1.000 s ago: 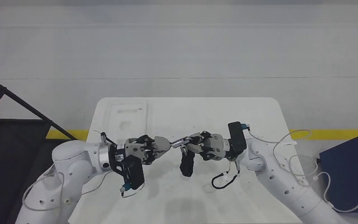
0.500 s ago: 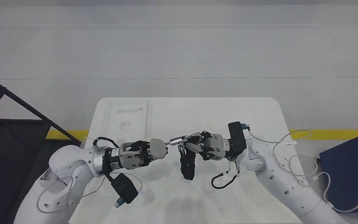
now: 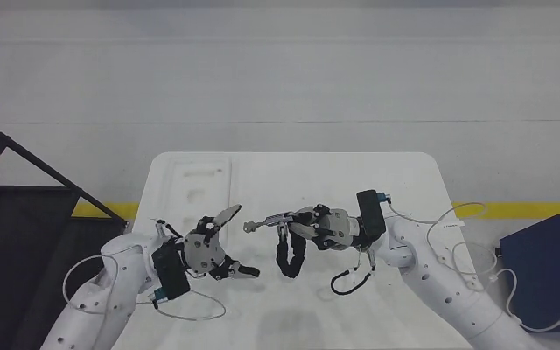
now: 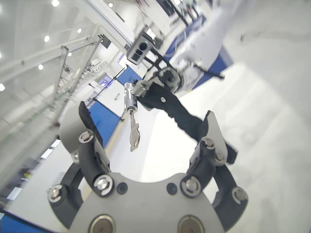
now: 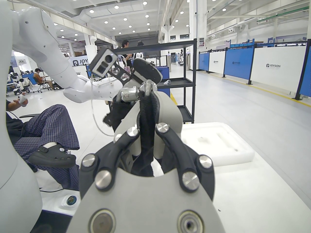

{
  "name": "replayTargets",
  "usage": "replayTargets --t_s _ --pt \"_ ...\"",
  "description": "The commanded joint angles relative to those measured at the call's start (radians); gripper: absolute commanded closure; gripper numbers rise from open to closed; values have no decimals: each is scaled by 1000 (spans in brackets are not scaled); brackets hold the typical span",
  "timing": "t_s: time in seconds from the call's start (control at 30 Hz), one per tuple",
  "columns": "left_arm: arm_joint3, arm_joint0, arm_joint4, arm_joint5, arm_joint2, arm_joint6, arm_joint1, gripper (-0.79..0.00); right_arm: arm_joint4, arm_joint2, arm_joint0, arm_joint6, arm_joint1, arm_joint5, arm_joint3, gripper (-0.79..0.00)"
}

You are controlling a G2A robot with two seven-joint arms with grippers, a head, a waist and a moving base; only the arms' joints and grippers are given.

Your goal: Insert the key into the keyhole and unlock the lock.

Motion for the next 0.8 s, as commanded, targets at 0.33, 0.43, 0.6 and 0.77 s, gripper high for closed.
replayTargets --t_s 0.33,0.43,0.6,0.77 --pt "50 23 -736 -112 50 -165 -25 -785 -104 68 -26 -147 -7 0 -14 0" --pt "41 31 -877 -116 66 -252 -28 -785 -187 83 -38 -302 -15 0 29 0" --pt "11 45 -1057 -110 83 -369 -32 -785 -403 83 -15 -426 -26 57 76 0" --pt "-23 62 -1208 -99 94 -431 -39 -785 -451 54 0 -470 -32 101 84 0"
